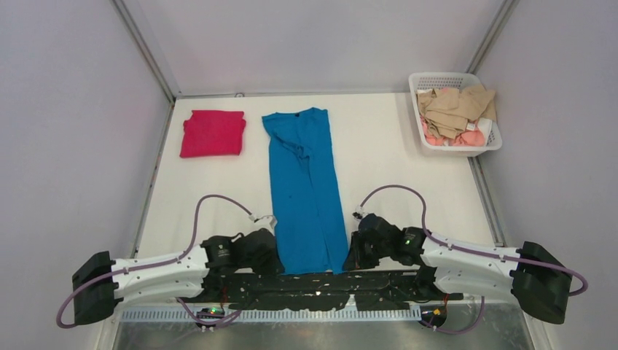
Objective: Fold and stack the t-shirts
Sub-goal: Grab the bottom of the folded rectangular tshirt with both arms, then fold the folded rectangular tshirt in 1/3 of the way
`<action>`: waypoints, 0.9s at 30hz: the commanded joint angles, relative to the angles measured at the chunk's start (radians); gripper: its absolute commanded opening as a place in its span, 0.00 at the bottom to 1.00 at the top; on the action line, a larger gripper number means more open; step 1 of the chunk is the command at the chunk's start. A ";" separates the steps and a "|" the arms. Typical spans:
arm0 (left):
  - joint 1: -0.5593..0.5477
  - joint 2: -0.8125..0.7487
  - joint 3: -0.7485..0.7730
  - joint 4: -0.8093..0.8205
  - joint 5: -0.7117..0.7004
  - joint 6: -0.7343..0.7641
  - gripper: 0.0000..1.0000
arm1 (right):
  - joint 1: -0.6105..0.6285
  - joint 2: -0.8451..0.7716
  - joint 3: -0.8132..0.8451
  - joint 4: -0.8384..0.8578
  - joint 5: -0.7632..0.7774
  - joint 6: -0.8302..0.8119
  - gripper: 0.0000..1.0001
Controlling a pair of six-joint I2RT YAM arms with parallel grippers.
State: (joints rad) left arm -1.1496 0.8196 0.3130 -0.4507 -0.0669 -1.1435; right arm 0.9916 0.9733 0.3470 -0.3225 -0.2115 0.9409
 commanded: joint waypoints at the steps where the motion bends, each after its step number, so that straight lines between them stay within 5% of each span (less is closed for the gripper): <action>1: -0.022 -0.032 0.060 -0.068 -0.010 0.021 0.00 | 0.052 -0.030 -0.010 0.036 -0.039 0.111 0.06; 12: -0.009 -0.101 0.172 -0.094 -0.179 0.101 0.00 | -0.004 0.017 0.225 -0.106 0.177 -0.050 0.05; 27: 0.405 0.197 0.426 0.017 -0.148 0.265 0.00 | -0.265 0.325 0.595 0.007 0.280 -0.268 0.05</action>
State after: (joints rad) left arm -0.8169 0.9737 0.6540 -0.4656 -0.1909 -0.9367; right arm 0.7731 1.2274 0.8379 -0.3805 0.0261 0.7551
